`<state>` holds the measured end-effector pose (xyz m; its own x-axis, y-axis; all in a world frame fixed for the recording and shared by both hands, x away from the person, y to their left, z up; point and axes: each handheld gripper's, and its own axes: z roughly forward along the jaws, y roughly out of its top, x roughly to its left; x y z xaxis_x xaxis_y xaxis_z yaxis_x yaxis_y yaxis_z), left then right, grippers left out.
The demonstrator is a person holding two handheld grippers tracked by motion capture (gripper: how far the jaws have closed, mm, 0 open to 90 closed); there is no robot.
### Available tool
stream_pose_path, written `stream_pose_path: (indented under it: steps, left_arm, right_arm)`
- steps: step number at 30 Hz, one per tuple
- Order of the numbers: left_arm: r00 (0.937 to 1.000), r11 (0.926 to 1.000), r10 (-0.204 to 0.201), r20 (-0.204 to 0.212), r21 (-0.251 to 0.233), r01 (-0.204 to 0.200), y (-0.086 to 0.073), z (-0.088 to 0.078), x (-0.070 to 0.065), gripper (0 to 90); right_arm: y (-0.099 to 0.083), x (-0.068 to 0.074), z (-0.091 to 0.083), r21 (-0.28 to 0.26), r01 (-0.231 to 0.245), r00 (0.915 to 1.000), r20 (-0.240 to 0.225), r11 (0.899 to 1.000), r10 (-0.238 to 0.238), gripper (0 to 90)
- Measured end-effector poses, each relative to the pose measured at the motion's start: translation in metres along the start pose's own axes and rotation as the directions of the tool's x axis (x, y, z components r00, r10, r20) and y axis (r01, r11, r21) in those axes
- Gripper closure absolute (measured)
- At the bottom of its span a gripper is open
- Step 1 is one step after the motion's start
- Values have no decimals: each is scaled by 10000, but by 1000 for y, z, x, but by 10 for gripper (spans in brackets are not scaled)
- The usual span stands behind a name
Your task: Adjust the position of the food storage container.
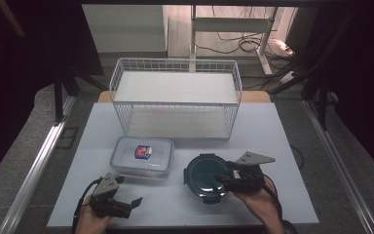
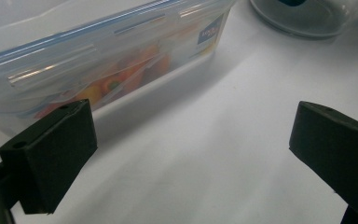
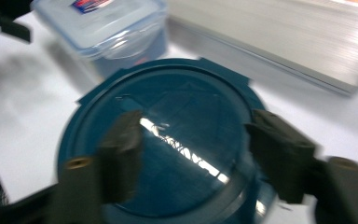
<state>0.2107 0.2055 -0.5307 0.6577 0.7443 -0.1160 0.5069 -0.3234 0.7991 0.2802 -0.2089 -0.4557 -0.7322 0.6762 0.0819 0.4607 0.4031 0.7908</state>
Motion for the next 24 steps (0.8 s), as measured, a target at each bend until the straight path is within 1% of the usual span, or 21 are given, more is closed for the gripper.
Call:
stream_pose_path:
  steps: [1, 2, 4, 5, 7, 9, 12, 13, 14, 16, 18, 20, 21, 24]
  left_arm:
    - [10000, 10000, 0, 0, 0, 0, 0, 0, 0, 4]
    - [10000, 10000, 1, 19, 5, -1, 0, 0, 0, 4]
    - [10000, 10000, 37, 21, -4, -37, 0, 0, 0, 4]
    - [10000, 10000, 55, 14, -12, -55, 0, 0, -1, 5]
    - [10000, 10000, 93, -35, -23, -93, 0, 0, -1, 6]
    - [10000, 10000, 61, -34, -61, -61, 0, -1, 0, 7]
    - [10000, 10000, -3, -8, -24, 3, 0, 0, 1, 8]
    - [10000, 10000, -11, 7, -16, 11, 0, 0, 1, 9]
    - [10000, 10000, -18, 19, -8, 18, 0, 0, 1, 9]
    - [10000, 10000, -23, 13, 19, 23, -1, 0, 1, 9]
    - [10000, 10000, -23, 22, 32, 23, -1, 1, 1, 9]
    - [10000, 10000, -37, 33, 39, 37, -1, 1, 1, 9]
    - [10000, 10000, -42, 20, 33, 42, -1, 1, 1, 9]
    - [9999, 9999, -111, 36, -21, 111, -1, 0, 2, 8]
  right_arm:
    - [0, 0, 0, 0, 0, 10000, 0, 10000, 0, 410]
    - [2, 3, 2, 61, 134, 9999, -96, 9999, -133, 441]
    - [7, 9, 6, 197, 526, 9985, -174, 9984, -523, 542]
    - [10, 14, 9, 299, 811, 9962, -344, 9963, -801, 582]
    - [15, 23, 15, 443, 1182, 9911, -666, 9920, -1151, 658]
    - [19, 32, 21, 596, 1555, 9840, -975, 9860, -1493, 724]
    - [24, 46, 33, 948, 2088, 9676, -1645, 9734, -1915, 800]
    - [25, 51, 38, 1047, 2190, 9623, -1875, 9701, -1970, 827]
    - [26, 55, 41, 1090, 2241, 9577, -2085, 9684, -1982, 839]
    - [27, 61, 46, 1157, 2284, 9515, -2368, 9667, -1965, 856]
    - [28, 67, 50, 1241, 2347, 9464, -2555, 9641, -1975, 868]
    - [27, 73, 56, 1445, 2496, 9427, -2621, 9575, -2062, 880]
    - [26, 75, 59, 1556, 2618, 9409, -2609, 9525, -2160, 886]
    - [23, 80, 68, 1946, 2925, 9394, -2418, 9363, -2432, 893]
